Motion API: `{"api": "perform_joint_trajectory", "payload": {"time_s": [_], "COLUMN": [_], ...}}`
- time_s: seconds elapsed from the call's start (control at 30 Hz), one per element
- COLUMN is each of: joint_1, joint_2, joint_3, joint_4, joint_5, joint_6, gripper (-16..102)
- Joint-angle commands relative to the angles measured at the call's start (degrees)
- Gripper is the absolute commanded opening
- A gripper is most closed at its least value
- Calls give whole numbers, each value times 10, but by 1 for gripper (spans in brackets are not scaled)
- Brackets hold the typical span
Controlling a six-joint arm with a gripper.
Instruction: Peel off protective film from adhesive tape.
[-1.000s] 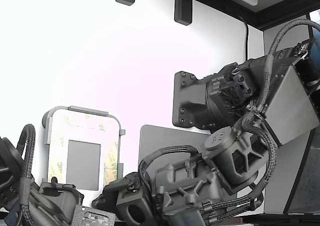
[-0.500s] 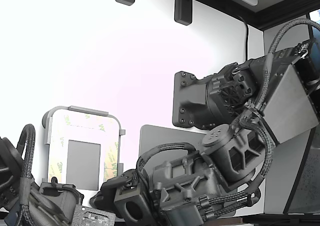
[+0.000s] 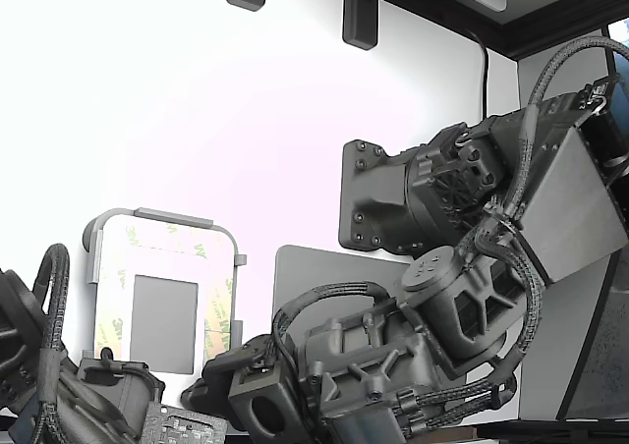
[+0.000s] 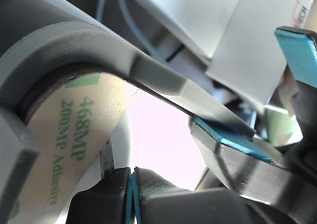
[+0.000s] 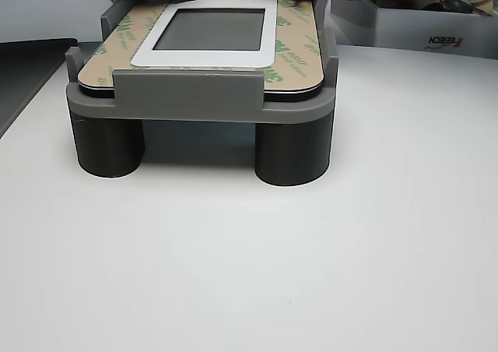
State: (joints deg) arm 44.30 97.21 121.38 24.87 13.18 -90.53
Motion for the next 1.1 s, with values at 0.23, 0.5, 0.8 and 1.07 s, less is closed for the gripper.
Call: {"api": "perform_joint_trajectory", "payload": {"time_s": [0.23, 0.5, 0.8, 1.07], "joint_1": [-1, 2, 10, 12], "joint_2": [18, 19, 25, 29], "joint_3": [-8, -5, 4, 6], "joint_4": [-3, -5, -9, -6], "joint_5": [3, 4, 8, 9], "joint_6": [3, 3, 6, 8], "gripper": [-11, -11, -11, -11]}}
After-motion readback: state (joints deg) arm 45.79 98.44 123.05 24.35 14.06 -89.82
